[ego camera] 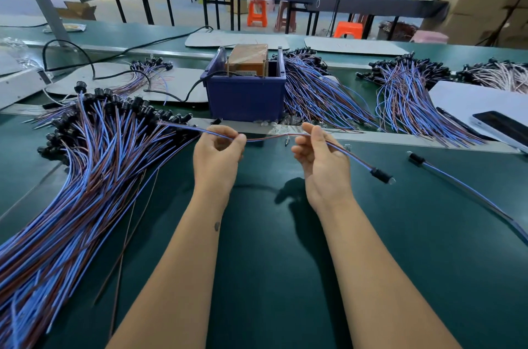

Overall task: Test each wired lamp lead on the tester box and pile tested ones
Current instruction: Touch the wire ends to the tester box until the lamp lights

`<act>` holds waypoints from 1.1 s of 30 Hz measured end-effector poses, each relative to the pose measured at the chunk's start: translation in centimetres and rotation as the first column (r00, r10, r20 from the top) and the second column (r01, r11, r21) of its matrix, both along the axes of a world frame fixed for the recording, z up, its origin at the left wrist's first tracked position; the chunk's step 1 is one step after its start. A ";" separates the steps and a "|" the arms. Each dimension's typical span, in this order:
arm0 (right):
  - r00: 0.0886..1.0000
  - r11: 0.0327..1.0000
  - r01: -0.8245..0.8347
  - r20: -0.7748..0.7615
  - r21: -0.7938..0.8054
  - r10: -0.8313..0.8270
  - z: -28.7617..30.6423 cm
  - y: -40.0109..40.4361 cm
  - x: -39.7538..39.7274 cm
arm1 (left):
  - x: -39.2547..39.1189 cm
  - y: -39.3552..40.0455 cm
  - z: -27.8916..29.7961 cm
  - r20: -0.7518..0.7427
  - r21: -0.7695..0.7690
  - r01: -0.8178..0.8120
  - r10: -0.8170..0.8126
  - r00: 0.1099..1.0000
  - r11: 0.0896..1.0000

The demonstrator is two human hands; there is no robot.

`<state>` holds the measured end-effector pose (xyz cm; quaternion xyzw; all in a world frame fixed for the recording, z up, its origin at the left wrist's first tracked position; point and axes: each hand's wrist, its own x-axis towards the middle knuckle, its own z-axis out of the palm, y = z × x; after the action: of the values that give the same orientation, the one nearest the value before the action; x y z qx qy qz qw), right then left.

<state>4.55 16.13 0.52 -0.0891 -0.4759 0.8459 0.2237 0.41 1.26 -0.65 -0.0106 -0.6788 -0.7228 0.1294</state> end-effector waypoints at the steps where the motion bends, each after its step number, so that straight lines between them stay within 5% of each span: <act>1: 1.000 0.999 0.028 -0.006 -0.025 -0.029 0.1 0.2 -0.1 | 0.2 0.2 -0.1 -0.049 -0.117 0.012 -0.018 0.999 0.993; 5: 0.979 0.980 0.201 0.029 -0.006 -0.200 0.2 1.3 -0.3 | 0.7 1.2 -0.8 -0.115 -0.501 0.081 -0.159 0.981 0.862; 9: 0.896 0.867 0.372 0.116 0.331 -0.428 -0.4 2.7 -0.4 | 2.1 2.4 -1.1 -0.249 -0.705 0.142 -0.431 0.867 0.695; 12: 0.888 0.835 0.364 0.116 0.414 -0.445 -0.4 3.7 -0.4 | 3.6 4.0 -1.0 -0.246 -0.820 0.124 -0.539 0.806 0.559; 17: 0.847 0.596 0.245 0.131 0.764 -0.516 -0.8 5.2 -0.3 | 6.0 6.8 -0.4 -0.225 -0.885 0.145 -0.680 0.698 0.442; 21: 0.824 0.429 0.031 0.220 0.903 -0.523 -1.0 6.3 0.3 | 6.6 7.5 -0.4 -0.206 -0.848 0.225 -0.689 0.695 0.480; 28: 0.812 0.068 -0.199 0.203 0.978 -0.546 -0.8 9.3 3.1 | 9.0 9.3 0.0 -0.129 -0.828 0.365 -0.779 0.614 0.425; 33: 0.782 -0.062 -0.227 0.144 0.972 -0.606 -0.1 14.2 6.4 | 11.9 13.1 0.4 -0.133 -0.854 0.392 -0.871 0.473 0.343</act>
<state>11.00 30.33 0.42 -0.2161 -0.9491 0.1245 0.1922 12.30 14.37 -0.24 -0.5596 -0.7593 -0.3322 0.0001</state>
